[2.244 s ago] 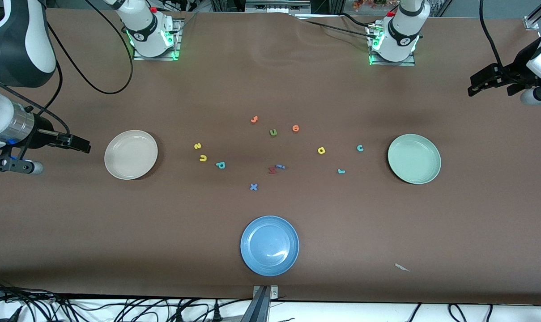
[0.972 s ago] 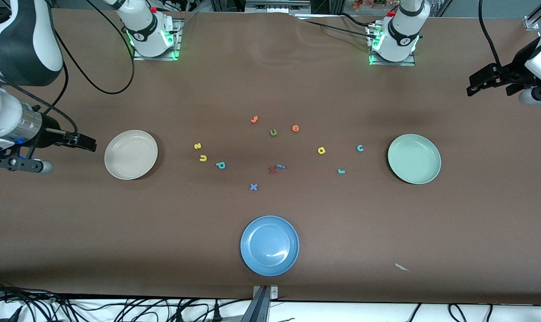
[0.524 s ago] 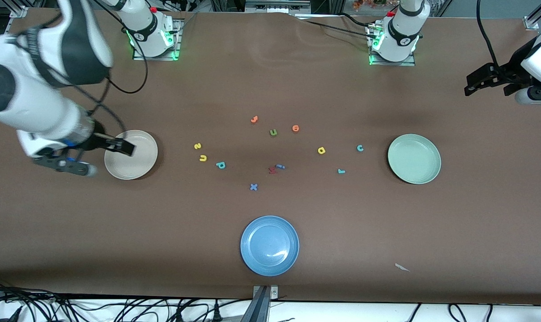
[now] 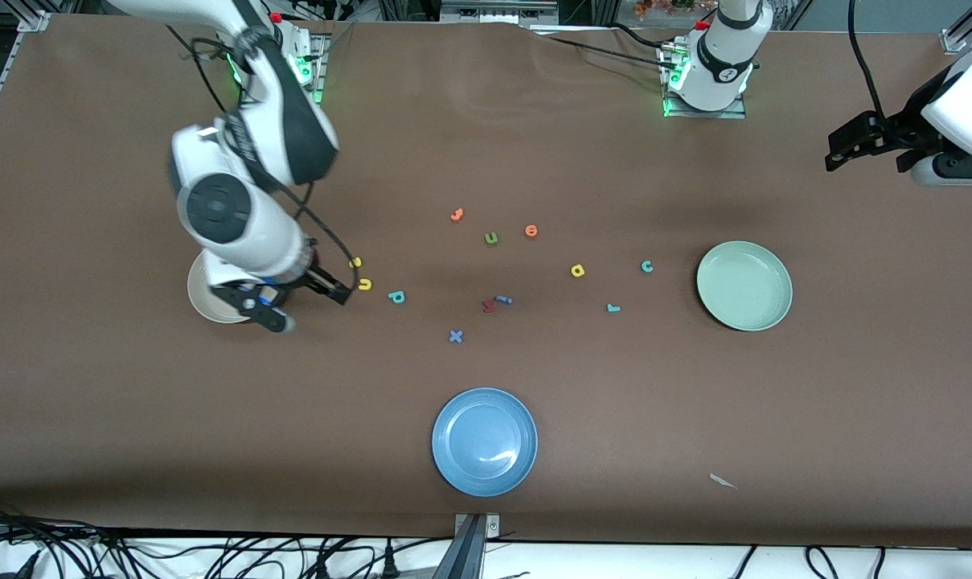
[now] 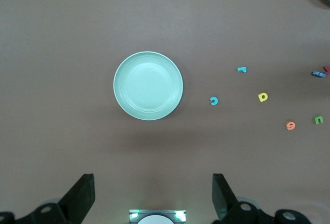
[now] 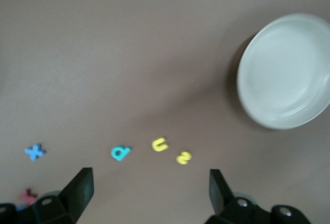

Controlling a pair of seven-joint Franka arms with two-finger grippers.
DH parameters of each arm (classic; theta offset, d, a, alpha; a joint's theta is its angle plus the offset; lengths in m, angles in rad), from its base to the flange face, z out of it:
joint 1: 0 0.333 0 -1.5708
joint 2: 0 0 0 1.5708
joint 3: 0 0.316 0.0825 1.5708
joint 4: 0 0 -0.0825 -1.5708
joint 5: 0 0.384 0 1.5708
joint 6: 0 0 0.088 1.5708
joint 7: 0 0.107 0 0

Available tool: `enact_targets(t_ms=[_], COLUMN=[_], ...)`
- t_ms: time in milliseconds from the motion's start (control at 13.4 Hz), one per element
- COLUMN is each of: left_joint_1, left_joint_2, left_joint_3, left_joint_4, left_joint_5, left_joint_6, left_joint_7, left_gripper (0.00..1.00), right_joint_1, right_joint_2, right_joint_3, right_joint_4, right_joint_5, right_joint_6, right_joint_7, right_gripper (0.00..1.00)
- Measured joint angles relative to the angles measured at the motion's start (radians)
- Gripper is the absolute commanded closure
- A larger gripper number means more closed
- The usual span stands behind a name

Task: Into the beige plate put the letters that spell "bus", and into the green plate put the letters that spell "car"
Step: 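Reach the right gripper over the cyan letter d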

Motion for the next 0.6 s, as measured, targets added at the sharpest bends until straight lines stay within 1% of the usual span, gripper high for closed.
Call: enact_targets(t_ms=[299, 449, 598], left_joint_1=[0.001, 0.002, 0.003], left_joint_2=[0.000, 0.002, 0.005], left_joint_3=[0.001, 0.002, 0.003], left_joint_4=[0.000, 0.000, 0.000], left_joint_5=[0.000, 0.000, 0.000], left_joint_6=[0.000, 0.000, 0.000], left_joint_7=[0.000, 0.000, 0.000], left_gripper=[0.00, 0.00, 0.00], right_joint_1=[0.059, 0.071, 0.072], right_joint_2=[0.115, 0.156, 0.178], right_joint_3=[0.000, 0.000, 0.000], right_joint_4=[-0.002, -0.008, -0.037], right_joint_5=[0.007, 0.060, 0.083], right_joint_6=[0.131, 0.195, 0.270], right_joint_7=[0.277, 0.329, 0.338], right_gripper=[0.01, 0.01, 0.01])
